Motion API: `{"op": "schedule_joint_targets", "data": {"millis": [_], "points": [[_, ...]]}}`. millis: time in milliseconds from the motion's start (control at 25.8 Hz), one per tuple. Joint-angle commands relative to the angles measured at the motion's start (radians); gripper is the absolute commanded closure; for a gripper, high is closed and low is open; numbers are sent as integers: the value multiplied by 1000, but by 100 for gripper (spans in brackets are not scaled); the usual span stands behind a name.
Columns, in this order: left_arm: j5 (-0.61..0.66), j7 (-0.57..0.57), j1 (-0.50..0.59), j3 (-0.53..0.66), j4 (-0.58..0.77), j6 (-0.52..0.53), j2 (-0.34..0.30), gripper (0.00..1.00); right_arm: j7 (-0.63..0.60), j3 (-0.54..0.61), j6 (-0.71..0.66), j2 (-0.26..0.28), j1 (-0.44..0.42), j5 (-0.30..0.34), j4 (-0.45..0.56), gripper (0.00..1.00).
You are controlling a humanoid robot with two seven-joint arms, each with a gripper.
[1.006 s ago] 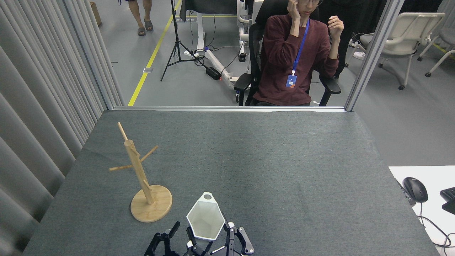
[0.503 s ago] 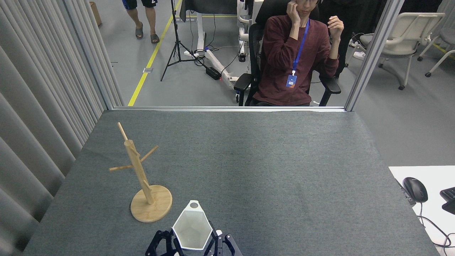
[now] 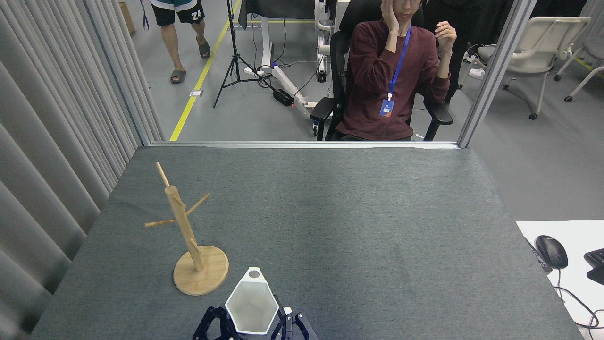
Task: Hang cup on storage rack
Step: 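Carry the cup toward the left gripper and grasp it with the left gripper, then release the cup from the right gripper and withdraw the right arm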
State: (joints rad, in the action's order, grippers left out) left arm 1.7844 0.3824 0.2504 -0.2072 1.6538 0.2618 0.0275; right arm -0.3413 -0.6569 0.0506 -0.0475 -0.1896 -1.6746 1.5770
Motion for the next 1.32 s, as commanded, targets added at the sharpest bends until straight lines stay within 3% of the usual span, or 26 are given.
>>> {"op": "schedule_joint_targets", "data": {"millis": [0,116,194,348,426,542,852,1277], "points": [[1,-2,0,-1,0,0,0,15,1,-1,-6,0,-1,0,0,39],[12,-2,0,-1,0,0,0,36,1,0,-6,0,-2,0,0,39],[20,0,0,-1,1,-1,0,68,1,0,-6,1,-2,0,0,39],[23,3,-3,-1,1,0,2,77,1,-1,-6,0,-2,0,1,38],[23,3,-8,-1,1,0,2,77,-1,0,-5,0,-2,0,1,32],[23,3,-13,-1,0,0,3,77,-36,3,-5,0,-4,1,3,2],[32,1,-14,-1,-2,0,3,77,-61,8,-6,0,-2,1,21,2],[53,0,-16,0,-25,0,6,76,-91,25,-17,0,6,4,143,2]]}}
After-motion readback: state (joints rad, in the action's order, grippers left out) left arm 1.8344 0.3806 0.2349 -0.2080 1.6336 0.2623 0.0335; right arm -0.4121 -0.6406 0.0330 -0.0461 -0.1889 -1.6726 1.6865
